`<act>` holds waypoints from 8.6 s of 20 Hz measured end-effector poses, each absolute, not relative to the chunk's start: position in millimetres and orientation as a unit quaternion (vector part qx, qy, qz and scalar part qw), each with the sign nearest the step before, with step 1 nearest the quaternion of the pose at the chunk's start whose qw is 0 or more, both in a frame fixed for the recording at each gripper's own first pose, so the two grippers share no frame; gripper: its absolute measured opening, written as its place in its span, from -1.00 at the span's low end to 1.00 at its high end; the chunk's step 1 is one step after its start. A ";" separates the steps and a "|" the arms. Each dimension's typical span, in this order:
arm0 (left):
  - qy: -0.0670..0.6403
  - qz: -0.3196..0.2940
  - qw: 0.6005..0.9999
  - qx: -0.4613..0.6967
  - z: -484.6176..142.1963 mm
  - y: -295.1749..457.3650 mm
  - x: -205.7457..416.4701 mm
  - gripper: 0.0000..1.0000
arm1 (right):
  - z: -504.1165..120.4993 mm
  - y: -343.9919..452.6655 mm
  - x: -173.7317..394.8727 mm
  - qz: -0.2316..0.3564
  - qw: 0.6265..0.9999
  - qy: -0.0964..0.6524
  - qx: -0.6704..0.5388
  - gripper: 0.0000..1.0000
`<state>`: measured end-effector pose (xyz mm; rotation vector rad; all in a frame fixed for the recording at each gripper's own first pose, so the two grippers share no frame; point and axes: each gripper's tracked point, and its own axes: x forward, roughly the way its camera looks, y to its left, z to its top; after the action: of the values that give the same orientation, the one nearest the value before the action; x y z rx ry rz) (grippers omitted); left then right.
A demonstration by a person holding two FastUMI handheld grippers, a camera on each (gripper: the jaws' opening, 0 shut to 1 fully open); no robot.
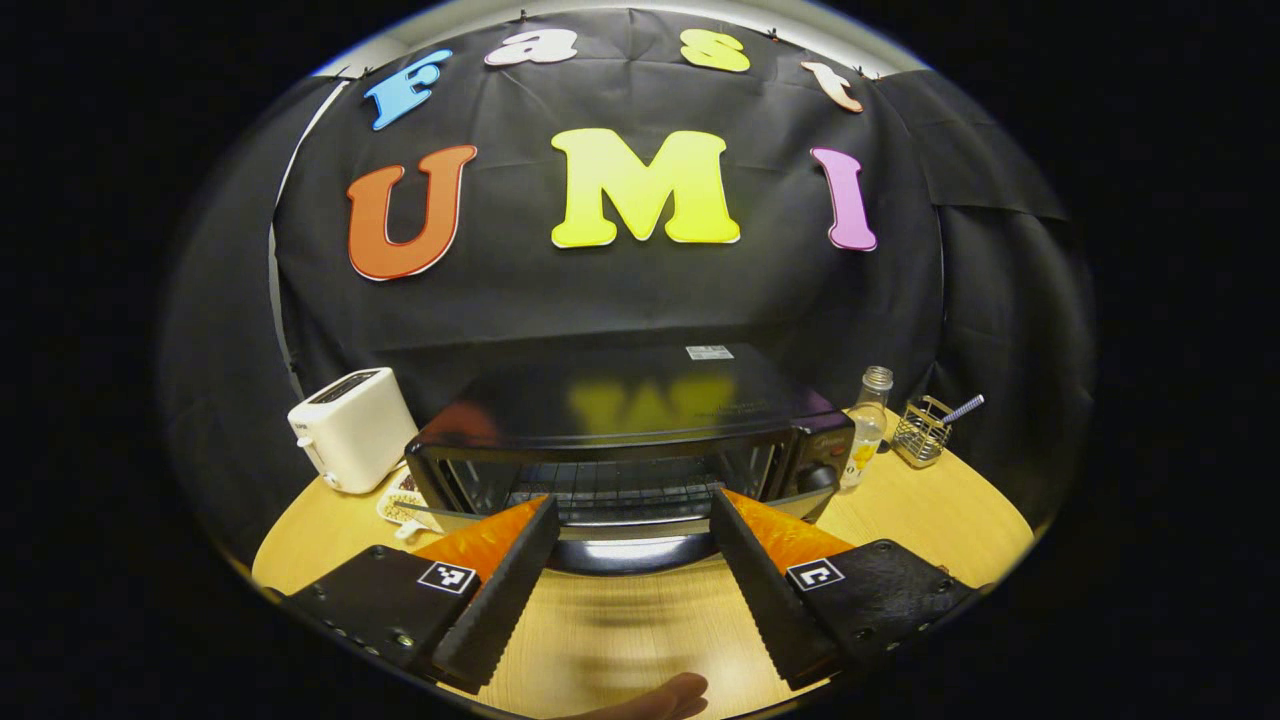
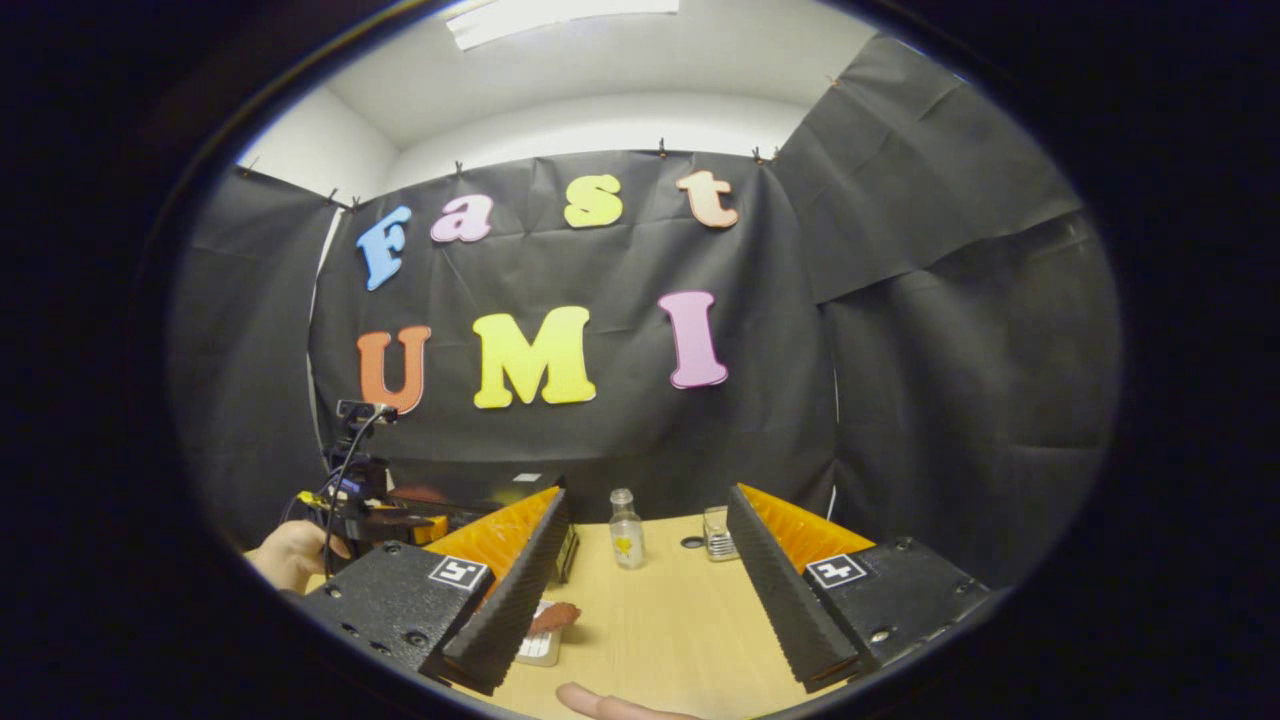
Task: Open the electric oven with the left hand, put the food in, and close the electric oven.
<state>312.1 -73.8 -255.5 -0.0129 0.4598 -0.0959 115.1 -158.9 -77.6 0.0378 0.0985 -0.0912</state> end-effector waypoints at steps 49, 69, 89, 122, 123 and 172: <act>0.081 0.014 0.996 -0.041 -121.7 -11.6 164.4 0.92 | -339.0 -98.1 238.7 0.131 0.848 0.490 0.153 0.85; 0.082 0.028 0.996 -0.002 -114.3 44.0 101.2 0.92 | -267.5 -27.6 195.6 0.153 0.923 0.352 -0.036 -0.77; 0.085 0.039 0.996 -0.003 -130.5 82.1 94.3 0.93 | -302.9 142.9 320.9 0.140 0.946 0.273 0.106 -0.82; 0.166 0.078 0.983 -0.031 -227.2 119.3 110.5 0.93 | -321.6 116.4 372.3 0.037 0.966 0.251 0.051 0.31; 0.167 0.077 0.982 -0.031 -228.3 116.8 110.7 0.94 | -312.0 113.9 363.7 0.041 0.968 0.243 0.050 0.40; 0.303 -0.045 0.952 -0.003 -343.3 -67.0 211.6 0.93 | -91.8 -73.1 197.2 -0.011 1.000 0.021 0.021 0.92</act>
<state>211.6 -67.0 -343.3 -0.0067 0.6166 -0.0911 197.2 -73.1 -91.8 0.0417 0.0412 -0.0228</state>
